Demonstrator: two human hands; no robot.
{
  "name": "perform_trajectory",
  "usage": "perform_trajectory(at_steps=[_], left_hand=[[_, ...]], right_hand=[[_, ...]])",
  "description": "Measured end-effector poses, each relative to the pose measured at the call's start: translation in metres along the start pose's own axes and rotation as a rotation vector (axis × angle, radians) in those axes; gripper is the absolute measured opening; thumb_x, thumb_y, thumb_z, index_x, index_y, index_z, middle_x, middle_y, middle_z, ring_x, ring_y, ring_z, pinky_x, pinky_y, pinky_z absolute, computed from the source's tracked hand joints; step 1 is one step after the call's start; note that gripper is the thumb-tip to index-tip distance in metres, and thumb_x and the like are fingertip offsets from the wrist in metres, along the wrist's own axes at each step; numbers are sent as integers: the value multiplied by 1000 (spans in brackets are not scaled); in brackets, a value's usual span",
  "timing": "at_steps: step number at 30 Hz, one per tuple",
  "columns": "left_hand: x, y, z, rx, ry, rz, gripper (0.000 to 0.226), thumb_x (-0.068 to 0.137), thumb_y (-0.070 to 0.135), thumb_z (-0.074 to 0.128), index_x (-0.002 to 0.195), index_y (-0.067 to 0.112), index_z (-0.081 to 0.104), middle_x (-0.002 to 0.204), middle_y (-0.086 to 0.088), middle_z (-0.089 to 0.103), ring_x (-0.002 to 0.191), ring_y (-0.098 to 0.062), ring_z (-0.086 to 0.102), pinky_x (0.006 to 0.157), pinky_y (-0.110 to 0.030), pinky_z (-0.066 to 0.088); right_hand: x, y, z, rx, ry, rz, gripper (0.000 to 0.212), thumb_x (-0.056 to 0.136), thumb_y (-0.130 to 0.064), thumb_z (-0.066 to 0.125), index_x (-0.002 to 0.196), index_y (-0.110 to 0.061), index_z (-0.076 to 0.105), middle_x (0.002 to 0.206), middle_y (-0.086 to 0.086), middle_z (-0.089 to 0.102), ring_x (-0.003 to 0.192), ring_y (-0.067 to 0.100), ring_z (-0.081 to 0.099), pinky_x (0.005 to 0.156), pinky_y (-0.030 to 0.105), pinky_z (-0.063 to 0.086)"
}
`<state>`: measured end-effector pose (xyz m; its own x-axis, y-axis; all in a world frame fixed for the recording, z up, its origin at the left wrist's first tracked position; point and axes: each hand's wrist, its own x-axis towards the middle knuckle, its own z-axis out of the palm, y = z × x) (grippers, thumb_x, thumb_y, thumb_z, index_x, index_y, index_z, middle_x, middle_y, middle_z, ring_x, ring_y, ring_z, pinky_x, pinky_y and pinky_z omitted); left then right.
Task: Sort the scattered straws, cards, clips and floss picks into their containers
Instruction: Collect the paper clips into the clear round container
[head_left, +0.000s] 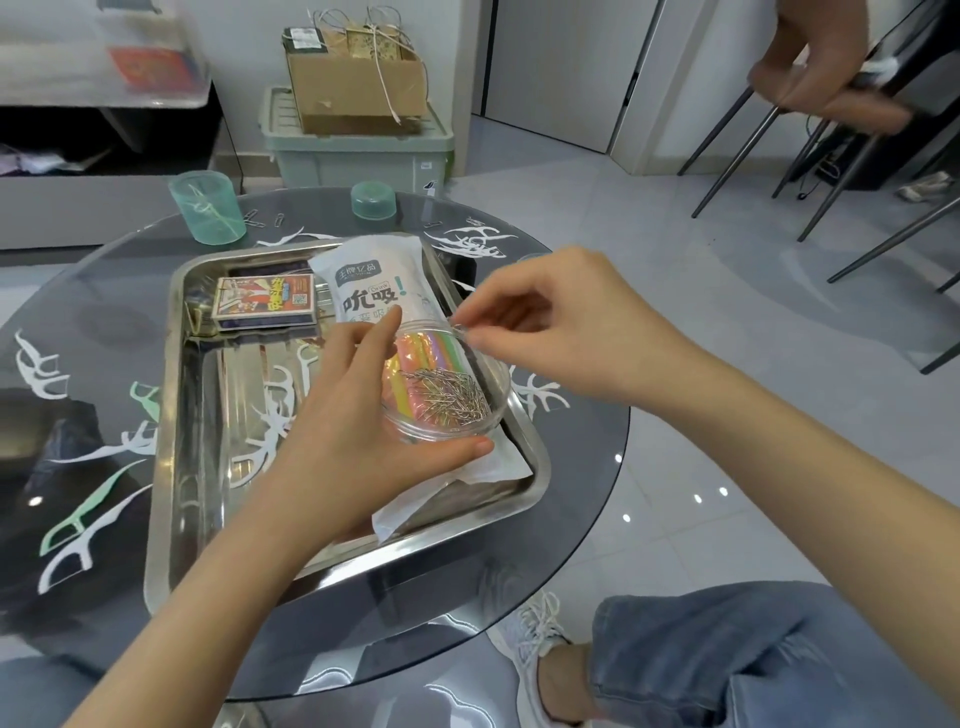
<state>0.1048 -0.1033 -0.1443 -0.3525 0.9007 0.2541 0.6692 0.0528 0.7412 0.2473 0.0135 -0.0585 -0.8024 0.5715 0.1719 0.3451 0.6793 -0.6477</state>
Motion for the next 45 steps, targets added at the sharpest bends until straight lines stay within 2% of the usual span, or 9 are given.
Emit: perform_trajectory(at_steps=[7, 9, 13, 18, 26, 30, 34, 41, 45], left_hand=[[-1, 4, -5, -25, 42, -44, 134, 39, 81, 63, 151, 21, 20, 122, 15, 32, 113, 3, 41, 95, -20, 36], [-1, 4, -5, -29, 56, -59, 132, 40, 80, 64, 151, 20, 21, 122, 15, 33, 113, 2, 42, 96, -22, 38], [0, 2, -4, -19, 53, -65, 130, 42, 76, 68, 150, 21, 22, 121, 16, 34, 114, 2, 43, 99, -27, 40], [0, 2, 0, 24, 36, -42, 126, 44, 70, 70, 150, 20, 24, 120, 15, 36, 114, -1, 45, 97, -25, 38], [2, 1, 1, -27, 47, -50, 120, 42, 62, 74, 147, 24, 29, 125, 16, 37, 113, 6, 48, 95, -23, 39], [2, -8, -1, -24, 47, -19, 119, 46, 77, 74, 147, 30, 28, 123, 23, 39, 117, 13, 44, 93, -26, 42], [4, -15, -2, -9, 58, 40, 112, 46, 84, 68, 143, 45, 29, 125, 33, 38, 119, 6, 48, 93, -36, 49], [9, -29, -9, 19, 86, 55, 110, 48, 79, 73, 144, 45, 31, 128, 24, 44, 119, 15, 44, 89, -10, 47], [8, -34, -10, 1, 89, 17, 112, 45, 79, 74, 143, 48, 30, 133, 22, 43, 122, 9, 46, 96, -42, 45]], right_hand=[[0, 24, -4, -138, 145, 39, 11, 86, -17, 66, 88, -21, 76, 69, -25, 62, 66, -11, 57, 65, 4, 40], [-7, 48, -7, -231, 67, 106, 12, 86, -14, 66, 92, -19, 76, 73, -20, 66, 66, -13, 57, 66, 3, 40], [-24, 92, 7, -421, -164, 250, 31, 82, -28, 71, 111, -17, 68, 99, 1, 66, 84, 8, 57, 75, 17, 39], [-25, 115, 29, -371, -110, 174, 36, 84, -33, 69, 117, -19, 65, 109, 4, 56, 104, 20, 53, 90, 34, 44], [7, 132, 26, -456, 8, 101, 23, 92, -16, 59, 113, -17, 69, 112, 3, 59, 112, 22, 49, 89, 40, 44], [1, 120, 27, -363, 42, 19, 22, 90, -8, 57, 105, -15, 72, 102, 4, 60, 102, 21, 52, 82, 39, 46], [-13, 99, 39, -211, -115, -10, 19, 83, -4, 51, 80, -7, 70, 72, 9, 65, 69, 24, 56, 68, 37, 47], [-22, 95, 44, 121, -209, 105, 20, 87, -8, 62, 102, -12, 74, 87, 1, 73, 76, 7, 63, 74, 12, 48], [-8, 97, 46, -161, -223, 30, 30, 86, -21, 64, 115, -11, 65, 101, 7, 56, 95, 17, 51, 82, 27, 40]])
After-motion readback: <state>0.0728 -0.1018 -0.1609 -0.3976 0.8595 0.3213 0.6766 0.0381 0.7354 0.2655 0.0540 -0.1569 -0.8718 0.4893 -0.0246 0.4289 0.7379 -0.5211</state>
